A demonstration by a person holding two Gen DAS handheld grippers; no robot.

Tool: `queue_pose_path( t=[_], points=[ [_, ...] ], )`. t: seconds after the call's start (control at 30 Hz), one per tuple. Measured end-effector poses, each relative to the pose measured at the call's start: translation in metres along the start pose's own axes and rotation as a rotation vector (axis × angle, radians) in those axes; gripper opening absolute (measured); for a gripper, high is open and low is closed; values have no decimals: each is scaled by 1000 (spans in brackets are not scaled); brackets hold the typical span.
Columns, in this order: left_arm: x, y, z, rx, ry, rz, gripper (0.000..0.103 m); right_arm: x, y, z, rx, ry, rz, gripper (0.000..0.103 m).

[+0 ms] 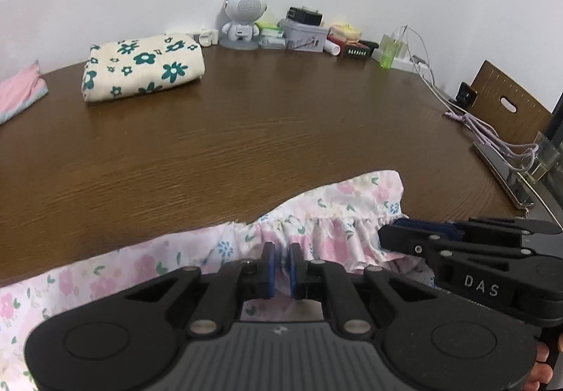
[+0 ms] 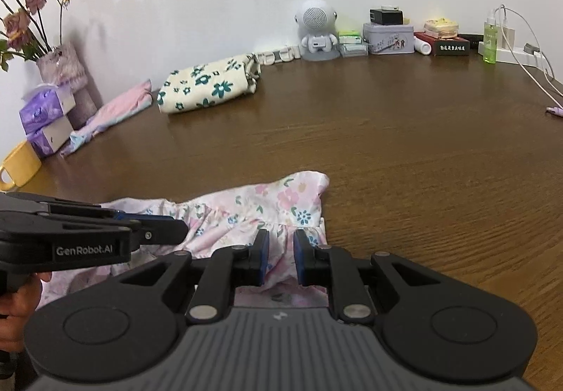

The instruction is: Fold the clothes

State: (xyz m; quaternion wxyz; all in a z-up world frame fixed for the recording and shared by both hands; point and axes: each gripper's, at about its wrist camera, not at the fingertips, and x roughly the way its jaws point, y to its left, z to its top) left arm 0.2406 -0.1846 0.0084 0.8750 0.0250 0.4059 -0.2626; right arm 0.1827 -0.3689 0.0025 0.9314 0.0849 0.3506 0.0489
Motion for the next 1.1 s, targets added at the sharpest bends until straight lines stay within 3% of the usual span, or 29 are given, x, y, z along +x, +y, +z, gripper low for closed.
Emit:
queue_pose_path(
  t=[0.13,0.3,0.5,0.7,0.9,1.1],
  points=[
    [-1,-5,-4,24,-8,19,7,1,2,-2,-16,7,-11,15],
    [-14,5,5,-23,-34,6,8,-3,0,-1,-6,-13,1,15],
    [-33,22,8,-70,-77,21,8,-18,-5,4,36,-113,50,16],
    [-14,29,1,-73,-5,43,8,-2,4,2,0,-46,14,16],
    [-17,31,-4,-63,-19,27,7,3,8,-2,-27,-14,-6,16],
    [-39,43,2,-100,-102,27,7,-2,1,0,11,-27,13,17]
  ],
)
